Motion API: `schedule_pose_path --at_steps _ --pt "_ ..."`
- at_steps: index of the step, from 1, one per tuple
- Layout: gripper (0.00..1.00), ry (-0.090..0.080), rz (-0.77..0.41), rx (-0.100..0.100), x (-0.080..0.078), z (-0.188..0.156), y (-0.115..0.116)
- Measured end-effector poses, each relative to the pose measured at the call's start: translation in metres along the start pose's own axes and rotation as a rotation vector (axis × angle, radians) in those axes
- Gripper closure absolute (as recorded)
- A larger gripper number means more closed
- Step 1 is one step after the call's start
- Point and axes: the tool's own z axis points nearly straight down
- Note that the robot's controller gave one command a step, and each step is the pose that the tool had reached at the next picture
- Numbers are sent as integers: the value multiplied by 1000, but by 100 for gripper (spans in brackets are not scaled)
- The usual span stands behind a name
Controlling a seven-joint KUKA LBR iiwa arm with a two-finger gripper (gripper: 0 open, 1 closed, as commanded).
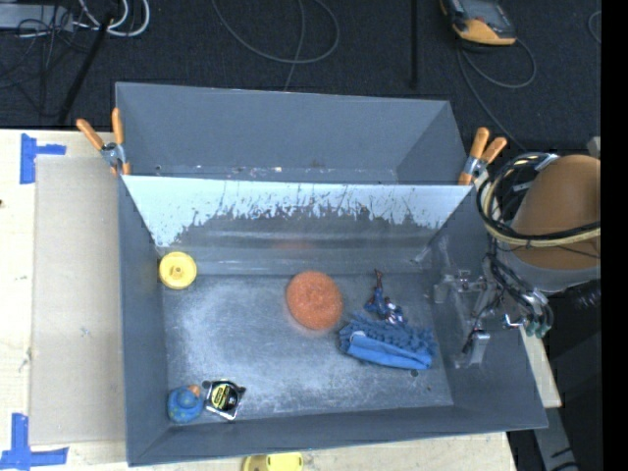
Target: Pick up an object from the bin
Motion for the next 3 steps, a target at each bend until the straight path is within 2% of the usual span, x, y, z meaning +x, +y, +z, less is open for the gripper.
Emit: schedule_pose_path --at_steps 1,2,3 --pt "0 -7 -4 1 -2 -4 0" --pt "0 -13 0 4 14 31 26" --pt "0 -2 26 -1 15 57 40"
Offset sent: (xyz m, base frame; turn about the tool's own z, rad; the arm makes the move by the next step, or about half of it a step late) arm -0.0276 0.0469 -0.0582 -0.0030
